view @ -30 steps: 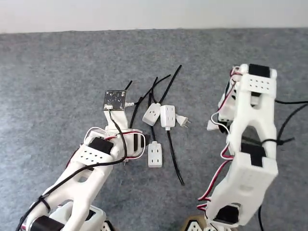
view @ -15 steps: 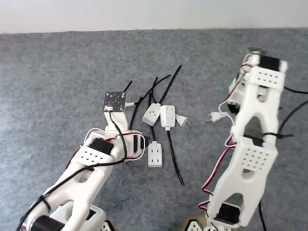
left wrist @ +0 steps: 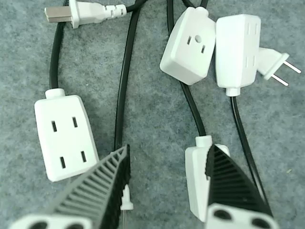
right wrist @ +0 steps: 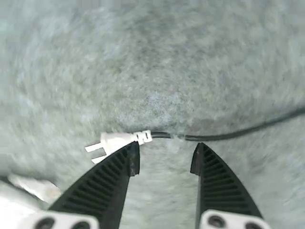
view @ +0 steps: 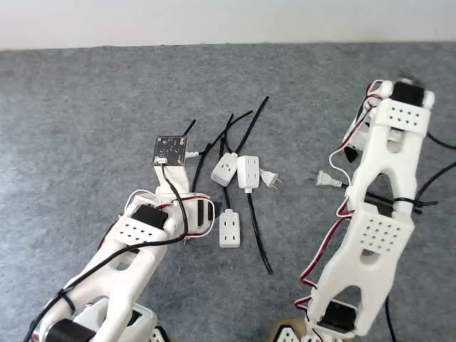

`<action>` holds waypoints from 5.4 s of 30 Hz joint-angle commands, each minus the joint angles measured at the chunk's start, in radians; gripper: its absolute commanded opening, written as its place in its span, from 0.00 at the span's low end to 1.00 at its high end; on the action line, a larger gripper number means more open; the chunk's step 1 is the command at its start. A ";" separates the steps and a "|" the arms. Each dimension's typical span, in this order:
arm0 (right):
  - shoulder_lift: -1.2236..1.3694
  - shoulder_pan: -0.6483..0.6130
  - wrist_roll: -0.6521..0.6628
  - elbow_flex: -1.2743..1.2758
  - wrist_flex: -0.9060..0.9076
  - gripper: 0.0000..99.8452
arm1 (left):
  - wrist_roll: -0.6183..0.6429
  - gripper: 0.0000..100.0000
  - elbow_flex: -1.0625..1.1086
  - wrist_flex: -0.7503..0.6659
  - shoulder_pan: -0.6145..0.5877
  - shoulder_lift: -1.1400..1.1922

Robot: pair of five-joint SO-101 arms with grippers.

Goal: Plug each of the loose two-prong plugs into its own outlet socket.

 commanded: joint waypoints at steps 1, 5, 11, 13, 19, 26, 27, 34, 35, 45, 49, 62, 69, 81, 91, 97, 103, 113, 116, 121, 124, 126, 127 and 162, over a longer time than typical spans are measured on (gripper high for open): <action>-0.005 0.004 -0.385 -0.051 0.039 0.19 | -0.008 0.25 -0.010 -0.020 0.003 -0.023; -0.005 -0.010 -0.531 -0.049 0.039 0.19 | -0.008 0.25 -0.008 -0.018 0.003 -0.028; 0.038 -0.090 -0.539 0.000 0.039 0.19 | -0.008 0.25 -0.008 -0.018 0.003 -0.025; 0.071 -0.110 -0.540 0.000 0.039 0.19 | -0.008 0.25 -0.008 -0.018 0.003 -0.025; 0.119 -0.117 -0.540 -0.025 0.002 0.19 | -0.008 0.25 -0.008 -0.018 0.005 -0.021; 0.151 -0.116 -0.540 -0.028 -0.042 0.19 | -0.008 0.25 -0.007 -0.018 0.005 -0.021; 0.160 -0.116 -0.540 -0.028 -0.048 0.19 | -0.008 0.25 -0.007 -0.018 0.005 -0.021; 0.196 -0.116 -0.540 -0.028 -0.033 0.19 | -0.008 0.25 -0.007 -0.018 0.005 -0.021; 0.199 -0.114 -0.540 -0.028 -0.033 0.19 | -0.008 0.25 -0.007 -0.018 0.005 -0.021; 0.203 -0.076 -0.540 -0.026 -0.062 0.19 | -0.008 0.25 -0.007 -0.017 0.005 -0.021; 0.203 -0.067 -0.540 -0.026 -0.061 0.19 | -0.008 0.25 -0.007 -0.015 0.005 -0.021; 0.223 -0.021 -0.531 -0.023 -0.071 0.01 | -0.008 0.25 -0.007 -0.015 0.005 -0.021; 0.196 -0.027 -0.471 -0.023 -0.062 0.01 | -0.008 0.25 -0.007 -0.017 0.005 -0.021; 0.166 -0.143 0.064 -0.023 0.035 0.01 | -0.008 0.25 -0.007 -0.018 0.005 -0.021; 0.133 -0.168 0.203 -0.015 0.036 0.01 | -0.008 0.25 -0.007 -0.018 0.005 -0.021; 0.031 -0.180 0.236 0.025 0.041 0.01 | -0.008 0.25 -0.007 -0.018 0.005 -0.021; -0.088 -0.217 0.250 0.196 0.031 0.01 | -0.008 0.25 -0.007 -0.018 0.005 -0.021; -0.277 -0.214 0.276 0.473 -0.045 0.01 | -0.008 0.25 -0.008 -0.020 0.005 -0.021; -0.366 -0.214 0.276 0.586 -0.101 0.01 | -0.008 0.25 -0.008 -0.020 0.005 -0.021; -0.513 -0.213 0.275 0.809 -0.219 0.01 | -0.008 0.25 -0.008 -0.020 0.005 -0.023; -0.578 -0.213 0.276 0.941 -0.302 0.01 | -0.008 0.25 -0.008 -0.020 0.005 -0.023; -0.607 -0.208 0.278 1.019 -0.367 0.01 | -0.008 0.25 -0.008 -0.020 0.005 -0.023; -0.616 -0.197 0.279 1.056 -0.403 0.01 | -0.008 0.25 -0.008 -0.020 0.005 -0.023; -0.628 -0.022 0.825 1.186 -0.676 0.01 | -0.008 0.25 -0.008 -0.020 0.000 -0.021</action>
